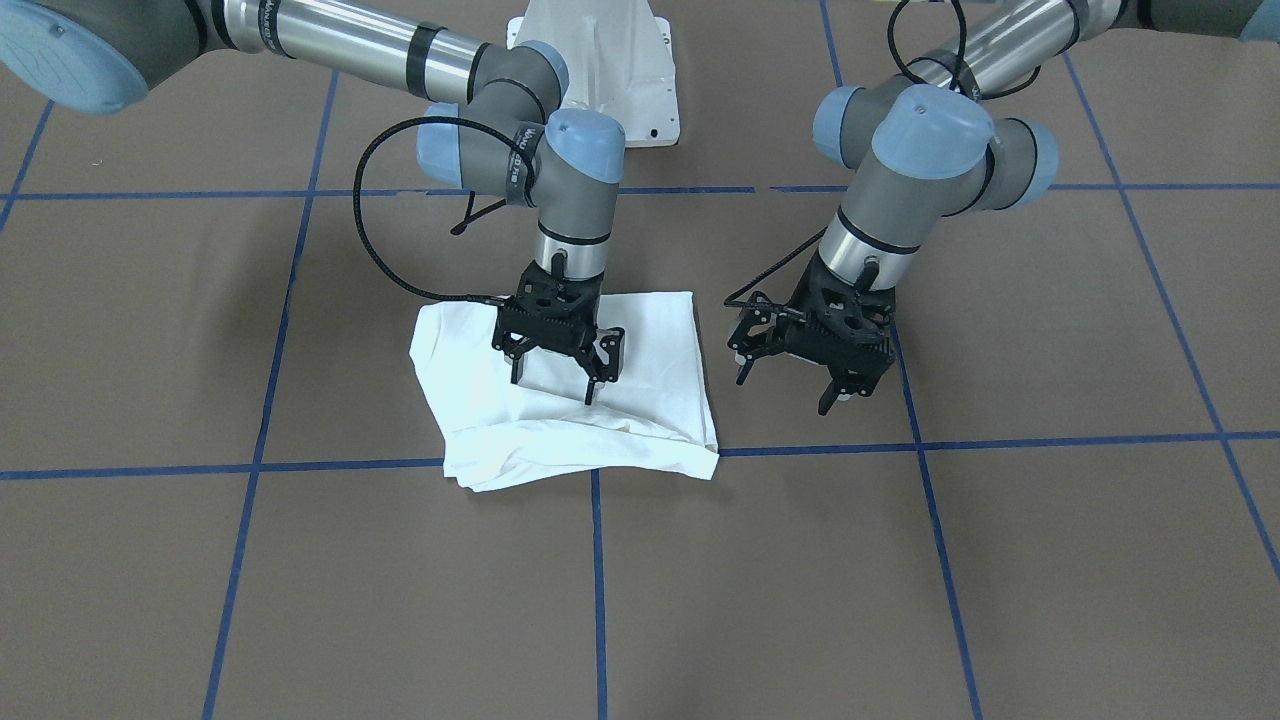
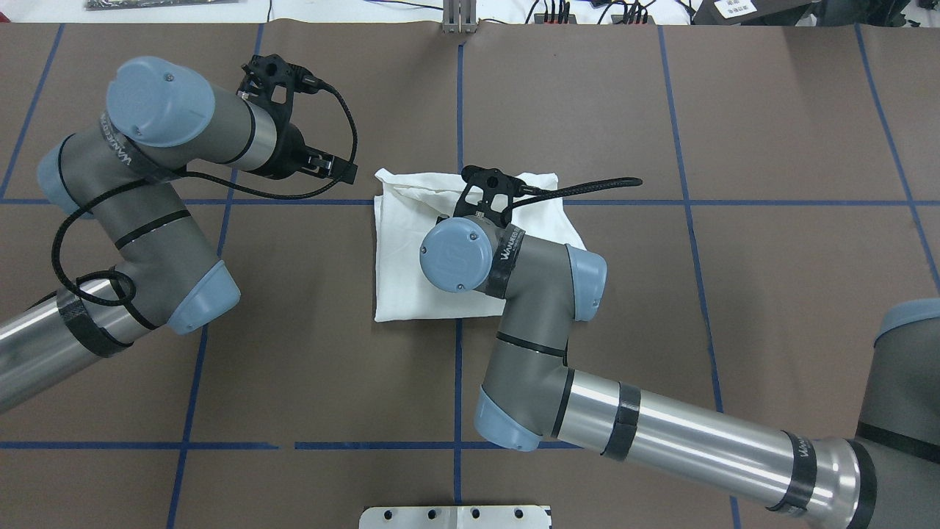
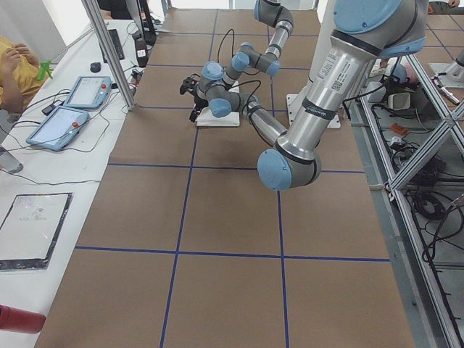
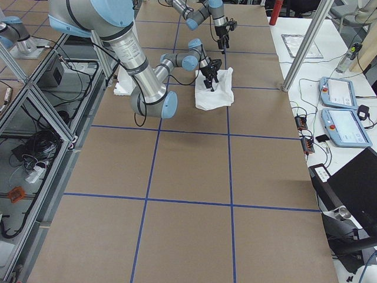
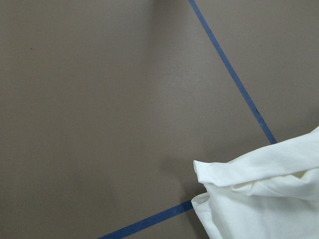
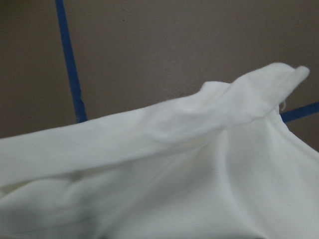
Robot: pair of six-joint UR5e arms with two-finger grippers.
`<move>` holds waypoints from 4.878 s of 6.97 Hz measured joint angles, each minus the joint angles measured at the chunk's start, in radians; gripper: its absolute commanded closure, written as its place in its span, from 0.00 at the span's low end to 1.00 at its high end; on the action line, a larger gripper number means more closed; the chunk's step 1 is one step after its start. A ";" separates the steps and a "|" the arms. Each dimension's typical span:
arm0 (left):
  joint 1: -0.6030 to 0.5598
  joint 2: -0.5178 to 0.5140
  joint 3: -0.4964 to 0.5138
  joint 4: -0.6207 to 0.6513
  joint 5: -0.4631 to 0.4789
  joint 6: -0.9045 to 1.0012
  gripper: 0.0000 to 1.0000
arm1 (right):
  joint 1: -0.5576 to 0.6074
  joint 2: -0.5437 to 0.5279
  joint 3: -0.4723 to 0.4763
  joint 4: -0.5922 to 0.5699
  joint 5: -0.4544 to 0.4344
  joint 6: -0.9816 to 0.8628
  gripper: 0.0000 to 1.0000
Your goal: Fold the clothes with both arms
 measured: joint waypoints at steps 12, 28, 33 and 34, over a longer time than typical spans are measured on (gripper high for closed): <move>-0.040 0.129 -0.237 0.189 -0.003 0.108 0.00 | 0.416 -0.165 0.156 -0.014 0.456 -0.559 0.00; -0.811 0.694 -0.158 0.431 -0.451 0.923 0.00 | 1.198 -1.046 0.381 -0.065 1.005 -1.642 0.00; -0.810 0.691 -0.176 0.423 -0.446 0.921 0.00 | 1.206 -1.086 0.383 -0.061 1.003 -1.641 0.00; -0.810 0.693 -0.178 0.424 -0.444 0.920 0.00 | 1.207 -1.085 0.384 -0.061 1.003 -1.641 0.00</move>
